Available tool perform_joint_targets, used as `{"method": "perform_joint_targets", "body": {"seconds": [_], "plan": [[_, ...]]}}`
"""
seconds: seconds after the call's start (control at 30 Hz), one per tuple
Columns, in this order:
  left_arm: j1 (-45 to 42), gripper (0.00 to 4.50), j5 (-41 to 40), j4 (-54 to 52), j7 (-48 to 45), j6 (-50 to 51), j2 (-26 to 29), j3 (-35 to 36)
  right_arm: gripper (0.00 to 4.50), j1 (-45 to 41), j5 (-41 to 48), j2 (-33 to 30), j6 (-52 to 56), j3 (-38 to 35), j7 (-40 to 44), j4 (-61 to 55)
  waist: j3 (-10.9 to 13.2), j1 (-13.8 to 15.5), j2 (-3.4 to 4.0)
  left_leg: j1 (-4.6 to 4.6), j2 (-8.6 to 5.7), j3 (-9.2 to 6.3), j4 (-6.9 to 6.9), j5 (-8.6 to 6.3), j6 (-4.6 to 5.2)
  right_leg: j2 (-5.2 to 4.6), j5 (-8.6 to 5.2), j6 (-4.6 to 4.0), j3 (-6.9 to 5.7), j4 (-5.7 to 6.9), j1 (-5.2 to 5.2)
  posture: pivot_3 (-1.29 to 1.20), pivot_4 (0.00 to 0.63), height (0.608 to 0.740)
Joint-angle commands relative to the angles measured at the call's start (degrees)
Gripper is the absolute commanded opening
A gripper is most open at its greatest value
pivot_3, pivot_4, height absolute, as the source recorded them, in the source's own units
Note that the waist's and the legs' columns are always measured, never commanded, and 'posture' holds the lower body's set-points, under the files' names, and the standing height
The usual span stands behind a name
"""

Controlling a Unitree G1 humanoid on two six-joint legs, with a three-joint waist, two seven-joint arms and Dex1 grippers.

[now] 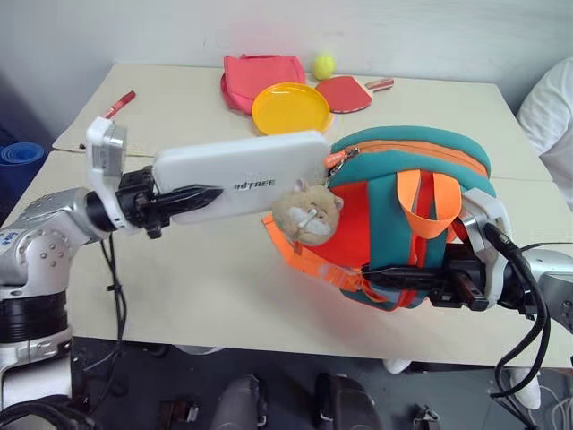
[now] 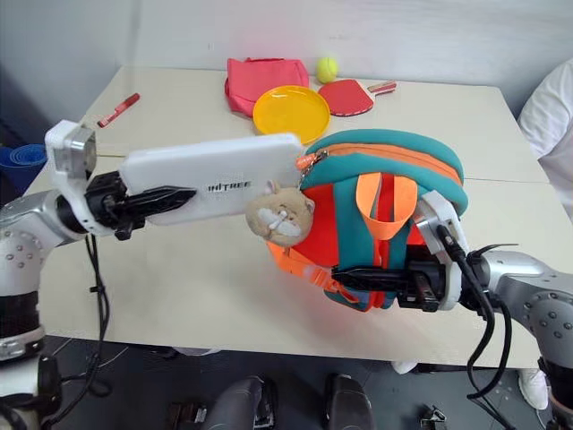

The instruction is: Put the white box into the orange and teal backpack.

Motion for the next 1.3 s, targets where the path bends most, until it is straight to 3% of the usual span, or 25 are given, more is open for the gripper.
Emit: {"method": "perform_joint_targets", "body": {"seconds": [0.03, 0.43, 0.6, 0.8, 0.97, 1.1, 1.13, 1.3], "plan": [[-2.9, 1.21, 1.2, 0.8, -2.8, -2.7, 0.9, -1.1, 0.01, 0.2, -0.2, -0.6, -0.1, -0.3, 0.7, -1.4, 0.0, 0.2, -0.02, -0.03, 0.00, 0.00, 0.03, 0.01, 0.01, 0.06, 0.00, 0.00, -0.11, -0.02, 0.00, 0.00, 0.150, 0.740], [-8.4, 1.21, 15.2, 0.7, -14.7, -18.2, 0.9, -16.2, 0.01, -0.9, -2.2, 0.9, -0.9, 0.7, 0.5, -1.0, 0.0, 0.5, -0.08, -0.24, -0.15, -0.14, 0.21, 0.18, 0.26, -0.25, 0.30, 0.35, -0.05, -0.15, 0.01, 0.00, 0.150, 0.740], [-17.8, 1.21, 22.1, 6.1, -9.1, -19.2, -7.3, -22.6, 0.01, -1.8, -3.2, 1.3, -1.2, 1.7, 1.1, -0.3, 0.1, 0.6, -0.09, -0.34, -0.24, -0.15, 0.30, 0.27, 0.37, -0.04, 0.32, 0.38, -0.20, -0.09, 0.01, 0.00, 0.150, 0.740], [-25.3, 1.21, 28.5, 11.0, -10.1, -19.0, -12.2, -29.9, 0.01, -2.4, -4.0, 1.3, -1.1, 1.9, 1.9, 0.3, 0.1, 0.4, -0.11, -0.42, -0.25, -0.13, 0.39, 0.28, 0.45, 0.02, 0.36, 0.45, -0.53, -0.11, -0.02, 0.00, 0.150, 0.740], [-30.0, 1.21, 29.8, 19.0, -4.4, -20.9, -26.9, -30.3, 0.01, -2.5, -4.9, 2.2, -1.4, 2.4, 1.6, 0.1, 0.1, 0.9, -0.12, -0.61, -0.25, -0.29, 0.80, 0.27, 0.56, -0.03, 0.37, 0.46, -0.62, 0.02, 0.01, 0.00, 0.150, 0.740], [-29.1, 1.21, 33.8, 22.7, -1.2, -27.3, -31.7, -30.6, 0.01, -2.7, -5.7, 3.1, -1.8, 2.7, 0.7, -0.8, 0.1, 0.6, -0.12, -0.70, -0.26, -0.29, 1.00, 0.15, 0.71, -0.08, 0.41, 0.53, -0.60, 0.00, 0.00, 0.00, 0.150, 0.740], [-28.4, 1.94, 33.7, 22.2, -1.3, -27.0, -31.5, -30.1, 0.00, -2.9, -6.0, 4.6, -3.1, 2.1, -0.8, -0.9, 0.1, 0.6, -0.13, -0.68, -0.26, -0.28, 1.00, 0.15, 0.70, -0.10, 0.41, 0.54, -0.61, 0.00, 0.01, 0.00, 0.150, 0.740], [-24.5, 3.37, 27.9, 19.7, -7.7, -28.0, -27.0, -23.5, 0.00, -3.2, -5.3, 8.4, -4.0, 0.9, -5.2, -1.6, 0.1, 0.2, -0.10, -0.63, -0.15, -0.29, 1.00, 0.15, 0.61, -0.17, 0.41, 0.54, -0.59, 0.08, 0.00, 0.00, 0.150, 0.740]]}}
